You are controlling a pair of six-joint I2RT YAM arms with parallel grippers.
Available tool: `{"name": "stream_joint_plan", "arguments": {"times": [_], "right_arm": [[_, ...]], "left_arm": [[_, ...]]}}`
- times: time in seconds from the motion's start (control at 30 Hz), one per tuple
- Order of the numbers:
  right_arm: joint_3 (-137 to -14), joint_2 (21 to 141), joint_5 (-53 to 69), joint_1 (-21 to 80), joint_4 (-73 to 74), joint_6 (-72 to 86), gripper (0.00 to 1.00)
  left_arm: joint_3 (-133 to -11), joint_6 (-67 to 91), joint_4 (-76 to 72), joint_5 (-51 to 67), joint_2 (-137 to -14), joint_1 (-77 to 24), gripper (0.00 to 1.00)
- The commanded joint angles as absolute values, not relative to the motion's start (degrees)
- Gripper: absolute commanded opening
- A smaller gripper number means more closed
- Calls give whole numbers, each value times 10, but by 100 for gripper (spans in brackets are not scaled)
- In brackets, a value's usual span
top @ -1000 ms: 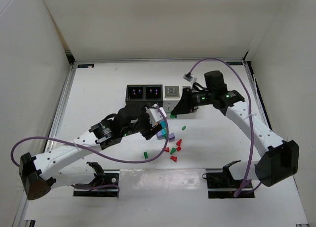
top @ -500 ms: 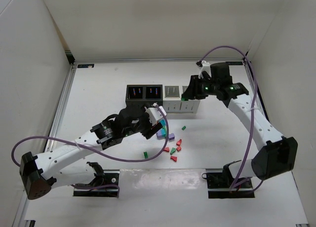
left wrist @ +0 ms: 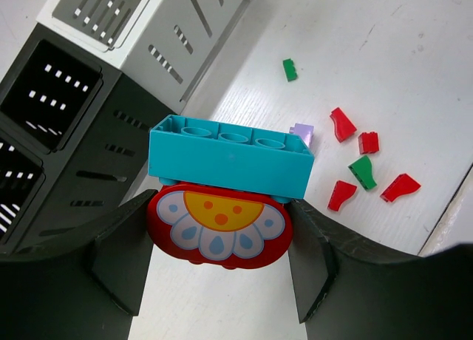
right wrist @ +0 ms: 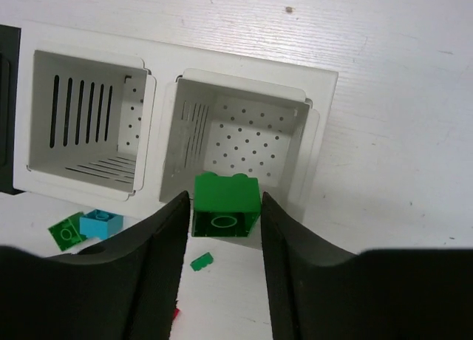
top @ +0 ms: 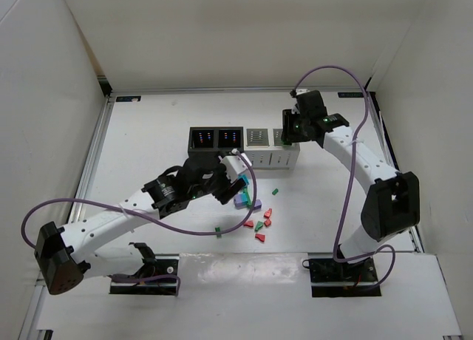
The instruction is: Sort the legos into containers by color
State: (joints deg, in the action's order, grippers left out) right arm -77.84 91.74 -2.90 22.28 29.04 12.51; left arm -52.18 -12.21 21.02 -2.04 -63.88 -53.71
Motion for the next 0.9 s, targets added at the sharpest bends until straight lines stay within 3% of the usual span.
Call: {"name": "stream_joint_plan", "arguments": {"times": [0.0,0.03,0.07,0.1,0.33,0.43,0.47,0.57,0.87], "right_arm": [[-804,908,-61,230,286,119,48],[-803,903,-58,233,289,122,56],[-801,898,-52,233,287,120,81],[-796,891,-48,233,289,115,90],[-752,812,18,254,300,124,90],[-719,766,141,237,291,126,90],[-709,750,255,221,275,132,90],[-673,730,424,201,236,146,90],[-672,748,491,279,208,155,90]], "left_arm": [[-554,-126,204,-2,-647,-534,50],[-557,-128,206,-2,-647,-534,50],[-559,-129,209,-2,-651,-533,50],[-562,-129,208,-3,-655,-534,50],[-570,-157,209,38,-655,-533,49],[-572,-171,213,50,-652,-533,49],[-572,-171,214,52,-652,-533,49],[-571,-179,207,62,-650,-533,49],[-572,-189,198,86,-638,-533,48]]}}
